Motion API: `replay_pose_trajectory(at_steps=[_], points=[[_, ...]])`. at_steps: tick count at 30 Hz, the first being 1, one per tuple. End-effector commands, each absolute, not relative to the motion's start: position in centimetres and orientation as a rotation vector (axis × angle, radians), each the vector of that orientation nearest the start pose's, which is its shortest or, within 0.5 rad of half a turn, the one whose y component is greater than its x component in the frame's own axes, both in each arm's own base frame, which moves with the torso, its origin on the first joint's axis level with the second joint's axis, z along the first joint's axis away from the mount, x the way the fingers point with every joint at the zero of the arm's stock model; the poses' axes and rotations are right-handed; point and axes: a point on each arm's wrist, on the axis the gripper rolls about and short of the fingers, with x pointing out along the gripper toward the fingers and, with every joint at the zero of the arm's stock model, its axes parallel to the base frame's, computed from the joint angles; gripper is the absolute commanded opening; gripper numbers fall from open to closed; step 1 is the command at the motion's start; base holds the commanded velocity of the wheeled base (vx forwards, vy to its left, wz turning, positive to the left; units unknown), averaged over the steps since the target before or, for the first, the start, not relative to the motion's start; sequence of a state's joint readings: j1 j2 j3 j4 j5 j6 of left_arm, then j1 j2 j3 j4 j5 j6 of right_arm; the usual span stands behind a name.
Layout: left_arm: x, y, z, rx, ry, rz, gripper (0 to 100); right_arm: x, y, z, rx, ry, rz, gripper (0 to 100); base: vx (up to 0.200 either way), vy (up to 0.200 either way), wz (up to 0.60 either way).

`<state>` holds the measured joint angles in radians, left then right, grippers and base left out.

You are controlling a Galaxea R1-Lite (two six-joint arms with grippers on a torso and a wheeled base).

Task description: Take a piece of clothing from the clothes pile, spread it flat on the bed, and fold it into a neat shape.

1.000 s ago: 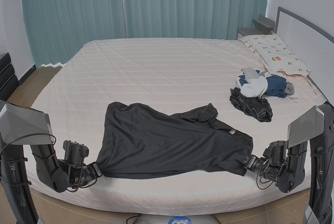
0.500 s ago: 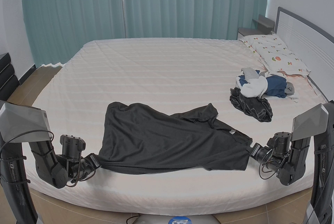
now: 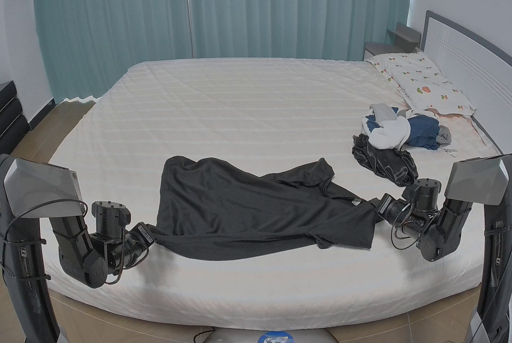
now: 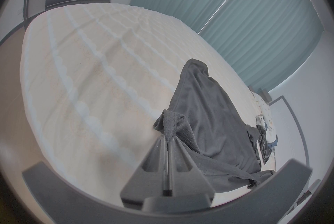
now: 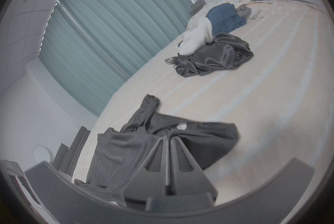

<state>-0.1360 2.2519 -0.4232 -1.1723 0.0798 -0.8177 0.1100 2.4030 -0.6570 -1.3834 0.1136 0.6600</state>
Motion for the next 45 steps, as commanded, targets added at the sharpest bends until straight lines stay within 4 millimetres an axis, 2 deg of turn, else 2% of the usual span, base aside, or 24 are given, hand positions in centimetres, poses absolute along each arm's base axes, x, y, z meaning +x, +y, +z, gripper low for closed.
replay_pose_trajectory(at_steps=[1,2,3,9,10,13,15,19,21,23,26,28,32,38,45], points=[[30.5,-3.9,-2.3,-0.752,0.61,0.222,0,38.4,4.6,-2.6,0.648,0.397,0.107,0,0.0,0.0,0.0],[30.5,-3.9,-2.3,-0.752,0.61,0.222,0,38.4,4.6,-2.6,0.648,0.397,0.107,0,0.0,0.0,0.0],[30.9,-3.9,-2.4,-0.778,0.595,0.228,0,39.8,4.7,-3.1,0.648,0.387,0.107,0,0.0,0.0,0.0],[31.1,-3.9,-2.9,-0.786,0.606,0.236,0,40.6,4.9,-5.8,0.646,0.421,0.095,0,0.0,0.0,0.0],[31.1,-3.9,-2.9,-0.786,0.606,0.236,0,40.6,4.9,-6.0,0.646,0.424,0.094,100,0.0,0.0,0.0],[31.2,-4.0,-3.0,-0.789,0.606,0.236,0,41.1,4.3,-6.6,0.652,0.402,0.082,100,0.0,0.0,0.0],[31.2,-3.9,-3.2,-0.786,0.612,0.238,0,41.1,4.0,-6.3,0.657,0.384,0.081,100,0.0,0.0,0.0],[31.2,-4.0,-3.2,-0.788,0.61,0.238,0,40.7,2.9,-4.4,0.666,0.3,0.087,100,0.0,0.0,0.0],[31.2,-4.0,-3.2,-0.788,0.61,0.238,0,40.2,2.6,-3.8,0.668,0.296,0.089,100,0.0,0.0,0.0],[31.2,-4.0,-3.2,-0.788,0.61,0.238,0,38.6,2.4,-2.5,0.667,0.284,0.12,100,0.0,0.0,0.0],[31.2,-4.0,-3.2,-0.789,0.611,0.237,0,36.4,2.3,-2.1,0.672,0.327,0.199,100,0.0,0.0,0.0],[31.2,-3.9,-3.2,-0.788,0.612,0.239,0,34.8,2.4,-2.2,0.662,0.39,0.246,100,0.0,0.0,0.0],[31.2,-3.9,-3.2,-0.788,0.612,0.239,0,33.0,2.5,-3.2,0.575,0.471,0.314,100,0.0,0.0,0.0],[31.2,-3.9,-3.2,-0.788,0.613,0.239,0,32.0,2.8,-4.0,0.482,0.516,0.406,100,0.0,0.0,0.0],[31.2,-3.9,-3.2,-0.788,0.613,0.239,0,32.2,3.3,-4.8,0.376,0.508,0.491,100,0.0,0.0,0.0]])
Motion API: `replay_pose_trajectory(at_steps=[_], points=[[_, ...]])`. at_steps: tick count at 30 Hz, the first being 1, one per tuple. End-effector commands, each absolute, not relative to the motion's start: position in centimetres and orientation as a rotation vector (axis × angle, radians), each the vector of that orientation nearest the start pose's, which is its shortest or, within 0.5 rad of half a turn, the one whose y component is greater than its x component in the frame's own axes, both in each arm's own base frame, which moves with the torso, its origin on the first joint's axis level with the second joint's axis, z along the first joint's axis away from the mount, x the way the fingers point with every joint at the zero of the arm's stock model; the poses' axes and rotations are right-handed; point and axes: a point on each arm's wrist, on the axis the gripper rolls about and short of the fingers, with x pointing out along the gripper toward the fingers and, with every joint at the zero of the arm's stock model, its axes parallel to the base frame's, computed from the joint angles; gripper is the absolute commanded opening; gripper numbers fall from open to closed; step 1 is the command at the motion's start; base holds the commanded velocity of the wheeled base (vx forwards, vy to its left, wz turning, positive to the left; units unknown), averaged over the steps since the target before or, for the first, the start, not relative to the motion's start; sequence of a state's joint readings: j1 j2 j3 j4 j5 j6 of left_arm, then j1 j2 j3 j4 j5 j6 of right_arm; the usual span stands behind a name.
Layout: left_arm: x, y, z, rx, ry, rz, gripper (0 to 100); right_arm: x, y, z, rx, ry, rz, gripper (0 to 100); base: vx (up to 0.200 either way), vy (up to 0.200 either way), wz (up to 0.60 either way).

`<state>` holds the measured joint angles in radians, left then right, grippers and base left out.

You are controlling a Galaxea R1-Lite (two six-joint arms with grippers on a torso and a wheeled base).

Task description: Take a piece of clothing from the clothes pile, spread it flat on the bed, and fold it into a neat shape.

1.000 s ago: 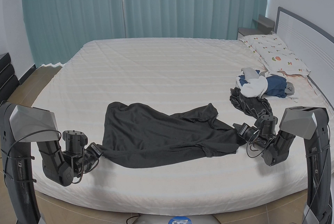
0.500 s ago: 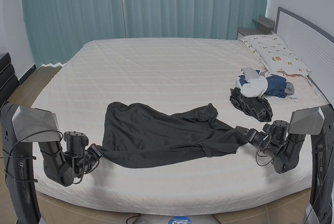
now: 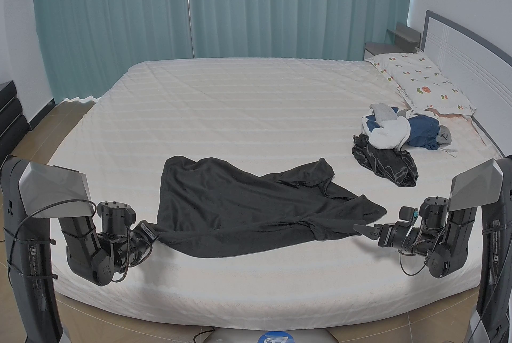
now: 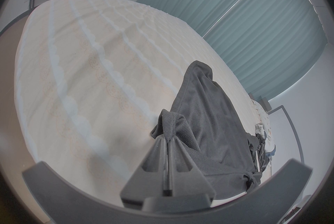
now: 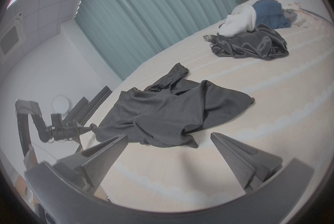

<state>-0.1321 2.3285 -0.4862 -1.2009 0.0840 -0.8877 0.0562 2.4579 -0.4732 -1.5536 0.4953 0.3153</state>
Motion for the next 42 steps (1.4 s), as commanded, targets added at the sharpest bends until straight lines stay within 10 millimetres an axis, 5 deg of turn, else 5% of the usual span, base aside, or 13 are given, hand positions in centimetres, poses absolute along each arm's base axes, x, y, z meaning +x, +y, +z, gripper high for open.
replay_pose_trajectory(at_steps=[1,21,22,31,39,42], points=[[31.2,-3.9,-3.2,-0.788,0.613,0.239,0,32.4,3.6,-5.0,0.366,0.507,0.502,100,0.0,0.0,0.0],[31.1,-3.9,-3.3,-0.785,0.616,0.24,0,33.7,5.5,-7.7,0.232,0.491,0.537,100,0.0,0.0,0.0],[31.1,-3.9,-3.3,-0.785,0.616,0.24,0,33.7,5.5,-7.7,0.232,0.491,0.537,0,0.0,0.0,0.0],[31.2,-4.0,-3.2,-0.788,0.612,0.237,0,32.3,4.2,-7.5,0.194,0.522,0.491,0,0.0,0.0,0.0],[31.2,-4.0,-3.3,-0.787,0.614,0.238,0,29.7,2.5,-5.8,0.203,0.566,0.462,0,0.0,0.0,0.0],[31.1,-3.9,-3.3,-0.783,0.617,0.238,0,27.2,2.2,-4.7,0.227,0.622,0.484,0,0.0,0.0,0.0]])
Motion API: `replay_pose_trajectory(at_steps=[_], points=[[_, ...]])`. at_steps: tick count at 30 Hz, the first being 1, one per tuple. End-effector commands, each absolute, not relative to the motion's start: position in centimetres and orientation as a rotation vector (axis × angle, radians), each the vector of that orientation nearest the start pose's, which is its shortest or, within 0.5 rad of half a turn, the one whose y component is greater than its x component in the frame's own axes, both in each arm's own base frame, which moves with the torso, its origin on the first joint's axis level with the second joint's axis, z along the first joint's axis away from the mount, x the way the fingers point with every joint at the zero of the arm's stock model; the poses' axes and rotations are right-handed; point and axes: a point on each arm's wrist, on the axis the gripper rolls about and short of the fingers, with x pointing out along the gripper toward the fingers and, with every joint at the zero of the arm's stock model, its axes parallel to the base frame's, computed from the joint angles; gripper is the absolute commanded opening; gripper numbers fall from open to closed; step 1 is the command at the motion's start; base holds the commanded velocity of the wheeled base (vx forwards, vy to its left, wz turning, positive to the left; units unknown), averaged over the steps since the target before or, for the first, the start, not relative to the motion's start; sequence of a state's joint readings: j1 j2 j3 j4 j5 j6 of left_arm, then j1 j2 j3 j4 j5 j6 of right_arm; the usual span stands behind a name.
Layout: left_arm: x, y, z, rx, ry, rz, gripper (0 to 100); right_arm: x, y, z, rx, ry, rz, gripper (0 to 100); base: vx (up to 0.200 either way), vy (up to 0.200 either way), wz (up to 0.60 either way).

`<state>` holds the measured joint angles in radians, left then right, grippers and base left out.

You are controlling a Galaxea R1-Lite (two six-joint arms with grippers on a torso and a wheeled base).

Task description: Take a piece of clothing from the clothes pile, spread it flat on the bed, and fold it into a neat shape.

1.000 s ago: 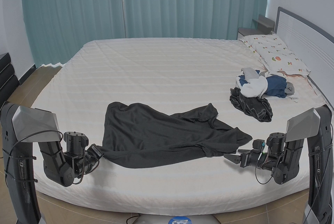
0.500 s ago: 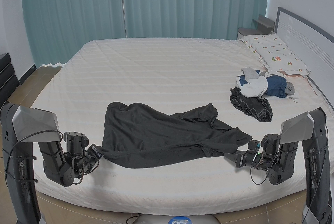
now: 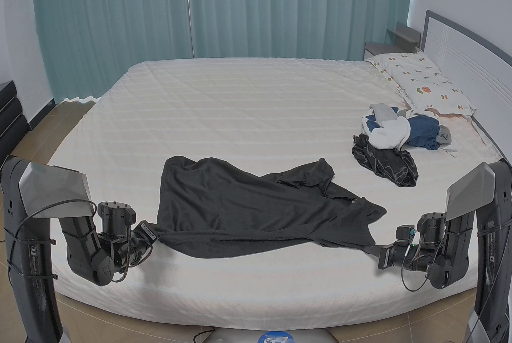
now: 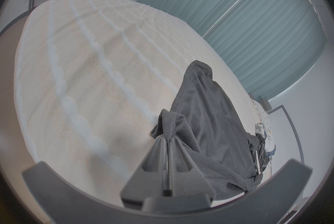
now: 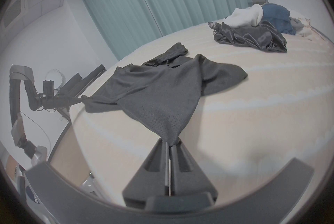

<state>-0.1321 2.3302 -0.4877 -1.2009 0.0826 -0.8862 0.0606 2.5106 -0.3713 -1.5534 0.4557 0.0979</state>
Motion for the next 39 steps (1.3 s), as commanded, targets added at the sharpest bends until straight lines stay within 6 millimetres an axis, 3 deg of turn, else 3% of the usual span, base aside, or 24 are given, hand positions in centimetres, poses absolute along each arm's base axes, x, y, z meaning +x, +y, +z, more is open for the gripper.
replay_pose_trajectory(at_steps=[1,6,12,24,32,39], points=[[31.0,-3.9,-3.3,-0.779,0.62,0.238,0,26.6,2.1,-4.5,0.236,0.633,0.49,0,0.0,0.0,0.0],[29.3,-3.8,-2.4,-0.74,0.622,0.22,0,24.0,1.3,-3.6,0.277,0.693,0.502,0,0.0,0.0,0.0],[26.6,-3.4,-2.1,-0.536,0.681,0.199,0,21.5,0.9,-2.8,0.319,0.754,0.513,0,0.0,0.0,0.0],[24.7,-3.4,-2.1,-0.346,0.719,0.232,0,19.3,1.5,-1.4,0.288,0.881,0.55,0,0.0,0.0,0.0],[22.5,-3.2,-2.8,-0.208,0.819,0.201,0,17.4,1.5,-2.5,0.246,1.071,0.56,0,0.0,0.0,0.0],[21.1,-3.2,-3.0,-0.128,0.879,0.171,0,17.2,1.5,-2.8,0.227,1.112,0.534,0,0.0,0.0,0.0]])
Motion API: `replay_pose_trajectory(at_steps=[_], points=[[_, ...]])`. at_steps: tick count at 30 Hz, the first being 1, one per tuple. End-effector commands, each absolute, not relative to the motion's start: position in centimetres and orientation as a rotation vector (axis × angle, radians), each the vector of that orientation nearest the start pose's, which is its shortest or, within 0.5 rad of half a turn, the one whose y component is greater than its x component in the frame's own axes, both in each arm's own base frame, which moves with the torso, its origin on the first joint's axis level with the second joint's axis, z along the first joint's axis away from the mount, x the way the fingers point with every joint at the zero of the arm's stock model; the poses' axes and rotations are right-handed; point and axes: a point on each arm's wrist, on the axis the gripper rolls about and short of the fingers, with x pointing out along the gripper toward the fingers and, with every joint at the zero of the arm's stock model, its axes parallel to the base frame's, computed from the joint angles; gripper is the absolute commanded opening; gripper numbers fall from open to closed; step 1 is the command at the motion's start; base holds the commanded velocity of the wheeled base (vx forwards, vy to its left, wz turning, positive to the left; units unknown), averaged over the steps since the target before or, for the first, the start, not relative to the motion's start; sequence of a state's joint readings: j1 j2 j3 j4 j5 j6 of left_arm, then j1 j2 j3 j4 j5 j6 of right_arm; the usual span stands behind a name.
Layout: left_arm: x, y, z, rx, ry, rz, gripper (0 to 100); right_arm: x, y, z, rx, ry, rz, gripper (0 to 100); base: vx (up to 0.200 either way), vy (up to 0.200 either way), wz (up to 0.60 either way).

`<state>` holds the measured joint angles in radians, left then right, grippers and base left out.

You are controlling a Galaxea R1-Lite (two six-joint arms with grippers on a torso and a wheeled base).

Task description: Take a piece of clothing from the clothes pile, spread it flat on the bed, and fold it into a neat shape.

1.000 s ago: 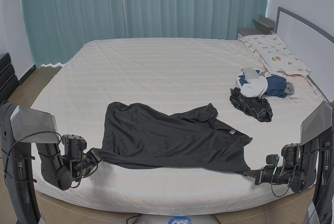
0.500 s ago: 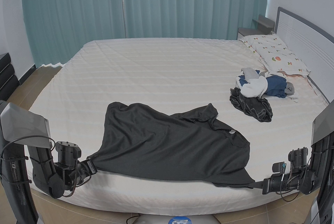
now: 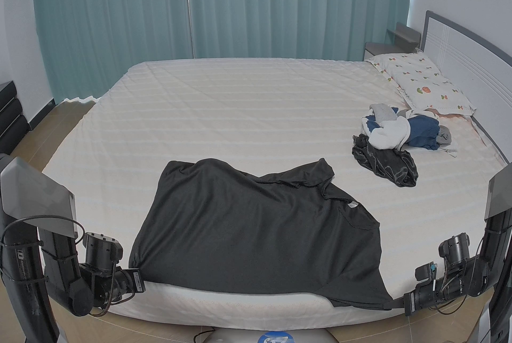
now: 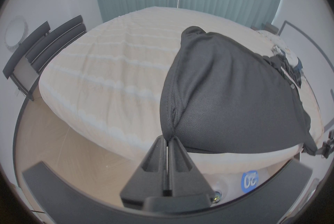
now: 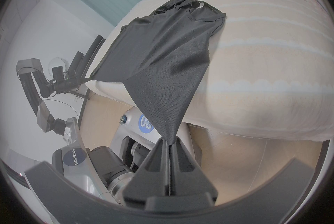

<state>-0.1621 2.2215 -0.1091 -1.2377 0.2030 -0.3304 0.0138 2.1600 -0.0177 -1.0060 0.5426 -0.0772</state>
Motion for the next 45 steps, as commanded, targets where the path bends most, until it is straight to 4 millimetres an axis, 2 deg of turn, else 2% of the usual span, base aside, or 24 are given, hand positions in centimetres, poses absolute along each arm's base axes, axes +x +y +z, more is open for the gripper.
replay_pose_trajectory(at_steps=[1,9,21,22,31,32,36,39,40,45], points=[[21.0,-3.2,-3.0,-0.124,0.883,0.171,0,17.2,1.5,-2.9,0.226,1.114,0.532,0,0.0,0.0,0.0],[19.2,-4.1,-4.5,-0.033,0.997,0.121,0,16.9,1.7,-3.2,0.195,1.154,0.506,0,0.0,0.0,0.0],[19.7,-4.3,-5.4,-0.021,1.002,0.145,0,17.5,1.9,-4.1,0.194,1.134,0.508,0,0.0,0.0,0.0],[19.7,-4.3,-5.4,-0.024,0.999,0.144,100,17.7,1.8,-4.2,0.194,1.128,0.506,100,0.0,0.0,0.0],[20.1,-4.2,-4.5,-0.055,0.954,0.153,100,18.6,1.2,-3.4,0.244,1.027,0.451,100,0.0,0.0,0.0],[20.2,-4.0,-3.5,-0.074,0.911,0.147,100,19.3,0.9,-2.4,0.286,0.949,0.422,100,0.0,0.0,0.0],[20.8,-3.3,-1.6,-0.12,0.82,0.165,100,21.2,1.2,-1.0,0.387,0.801,0.382,100,0.0,0.0,0.0],[21.2,-2.8,-1.0,-0.149,0.789,0.164,100,22.0,1.6,-0.7,0.422,0.757,0.373,100,0.0,0.0,0.0],[21.9,-2.2,-0.4,-0.199,0.751,0.145,100,23.4,2.3,-0.6,0.445,0.719,0.335,100,0.0,0.0,0.0],[23.2,-0.6,0.5,-0.305,0.696,0.136,100,27.0,4.5,-0.4,0.476,0.633,0.257,100,0.0,0.0,0.0]])
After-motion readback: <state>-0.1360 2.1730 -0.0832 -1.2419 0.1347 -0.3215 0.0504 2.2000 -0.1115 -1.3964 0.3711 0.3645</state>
